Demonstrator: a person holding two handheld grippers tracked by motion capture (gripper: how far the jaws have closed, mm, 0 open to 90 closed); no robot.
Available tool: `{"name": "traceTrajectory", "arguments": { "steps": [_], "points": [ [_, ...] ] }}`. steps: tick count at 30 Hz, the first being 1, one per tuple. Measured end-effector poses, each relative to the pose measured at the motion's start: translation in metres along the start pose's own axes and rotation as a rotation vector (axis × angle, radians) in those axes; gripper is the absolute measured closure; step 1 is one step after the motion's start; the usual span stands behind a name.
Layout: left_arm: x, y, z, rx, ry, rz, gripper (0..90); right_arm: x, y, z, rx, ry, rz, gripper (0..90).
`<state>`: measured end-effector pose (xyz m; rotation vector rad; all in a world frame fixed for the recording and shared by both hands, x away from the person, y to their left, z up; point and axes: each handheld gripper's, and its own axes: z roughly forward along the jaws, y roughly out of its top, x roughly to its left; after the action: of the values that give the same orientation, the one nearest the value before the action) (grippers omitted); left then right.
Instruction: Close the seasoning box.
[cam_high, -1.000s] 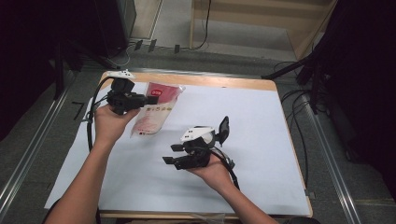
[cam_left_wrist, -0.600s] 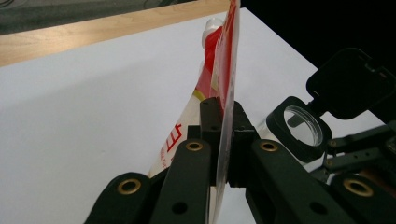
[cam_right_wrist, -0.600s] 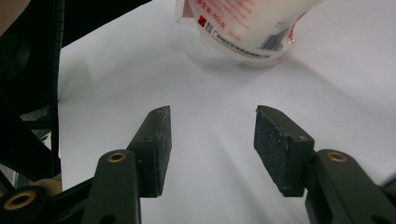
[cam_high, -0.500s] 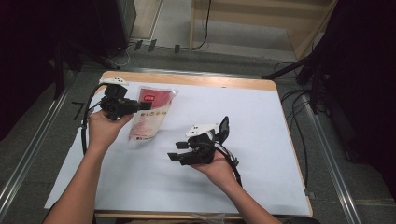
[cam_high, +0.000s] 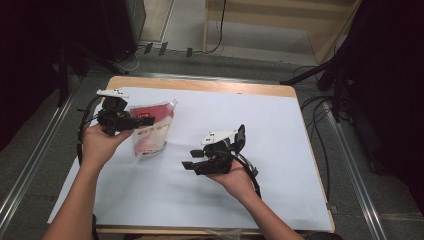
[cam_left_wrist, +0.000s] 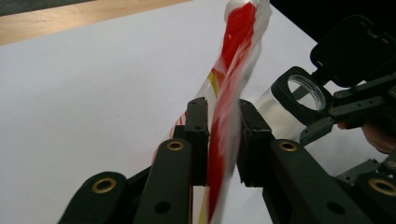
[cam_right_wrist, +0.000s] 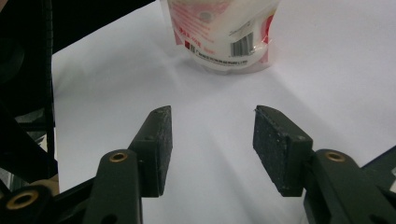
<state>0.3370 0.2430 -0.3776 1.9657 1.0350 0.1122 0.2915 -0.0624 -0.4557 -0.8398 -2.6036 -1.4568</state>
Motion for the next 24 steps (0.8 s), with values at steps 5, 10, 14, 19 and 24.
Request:
{"name": "traceTrajectory", "arguments": {
  "steps": [5,10,14,19,24],
  "points": [
    [0.003,-0.006,-0.005,0.001,-0.013,-0.012,69.7,0.0,0.001,-0.002,-0.001,-0.005,-0.005,48.9],
    [0.004,-0.008,-0.01,-0.001,-0.012,-0.021,64.3,-0.001,0.002,-0.003,0.002,-0.013,-0.009,48.8],
    [0.002,-0.009,-0.014,-0.002,-0.017,-0.023,58.7,-0.001,0.002,-0.005,0.004,-0.019,-0.012,49.2],
    [-0.002,-0.008,-0.02,-0.004,-0.03,-0.008,51.7,0.0,0.005,-0.008,0.008,-0.031,-0.035,49.9],
    [-0.001,-0.011,-0.028,0.034,0.006,0.009,50.8,0.001,0.007,-0.014,0.01,-0.032,-0.031,51.4]
  ]
}}
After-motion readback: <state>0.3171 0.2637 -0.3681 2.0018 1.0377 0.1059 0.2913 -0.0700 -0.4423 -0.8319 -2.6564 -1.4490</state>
